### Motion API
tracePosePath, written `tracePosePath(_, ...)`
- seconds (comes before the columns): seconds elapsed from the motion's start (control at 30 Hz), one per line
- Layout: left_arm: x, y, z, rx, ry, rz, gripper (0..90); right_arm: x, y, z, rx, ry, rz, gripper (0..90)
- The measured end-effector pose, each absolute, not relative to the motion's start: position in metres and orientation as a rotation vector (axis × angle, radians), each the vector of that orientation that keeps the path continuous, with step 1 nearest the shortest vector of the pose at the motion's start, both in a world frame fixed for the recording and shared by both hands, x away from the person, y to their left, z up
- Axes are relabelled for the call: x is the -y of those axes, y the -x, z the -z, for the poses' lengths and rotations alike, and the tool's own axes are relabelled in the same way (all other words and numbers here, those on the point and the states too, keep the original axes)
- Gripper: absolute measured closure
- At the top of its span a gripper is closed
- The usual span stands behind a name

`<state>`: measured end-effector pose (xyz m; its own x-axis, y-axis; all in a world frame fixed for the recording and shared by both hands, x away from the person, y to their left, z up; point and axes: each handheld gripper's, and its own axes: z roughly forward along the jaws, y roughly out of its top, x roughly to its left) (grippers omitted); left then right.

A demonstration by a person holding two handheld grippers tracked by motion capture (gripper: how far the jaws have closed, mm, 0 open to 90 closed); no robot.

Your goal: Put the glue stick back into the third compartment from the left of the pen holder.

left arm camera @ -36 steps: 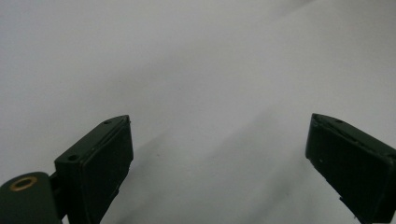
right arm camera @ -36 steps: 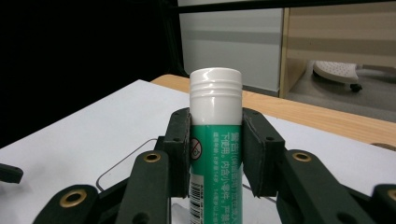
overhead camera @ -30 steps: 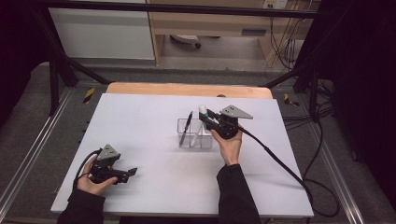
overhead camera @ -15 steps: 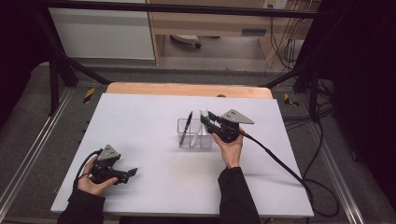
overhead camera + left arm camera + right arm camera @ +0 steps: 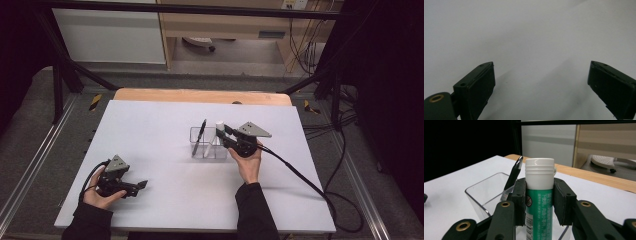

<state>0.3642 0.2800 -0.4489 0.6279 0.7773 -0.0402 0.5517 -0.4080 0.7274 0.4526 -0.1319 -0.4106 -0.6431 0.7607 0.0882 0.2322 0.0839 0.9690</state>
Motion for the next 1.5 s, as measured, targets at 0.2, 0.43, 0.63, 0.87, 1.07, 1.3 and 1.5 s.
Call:
tracePosePath(0.2,-0.280,-0.364,0.449,-1.033,-2.123,-0.395,7.4,0.133,-0.452,0.411,-1.993,-0.983,-1.521,65.3)
tracePosePath(0.43,-0.280,-0.364,0.449,-1.034,-2.119,-0.398,7.3,0.139,-0.446,0.402,-2.009,-0.993,-1.494,53.3)
tracePosePath(0.63,-0.280,-0.364,0.449,-1.032,-2.125,-0.398,7.3,0.149,-0.438,0.388,-2.072,-1.022,-1.432,34.1)
tracePosePath(0.87,-0.280,-0.364,0.449,-1.032,-2.123,-0.397,7.4,0.161,-0.426,0.375,-2.166,-1.044,-1.350,14.5)
tracePosePath(1.07,-0.280,-0.363,0.448,-1.022,-2.121,-0.404,7.0,0.170,-0.420,0.375,-2.289,-1.087,-1.227,5.1)
tracePosePath(1.3,-0.279,-0.363,0.448,-1.019,-2.119,-0.401,5.9,0.190,-0.408,0.397,-2.350,-1.137,-1.156,0.6)
tracePosePath(1.5,-0.278,-0.363,0.449,-1.017,-2.118,-0.396,5.5,0.209,-0.397,0.422,-2.398,-1.180,-1.104,0.6)
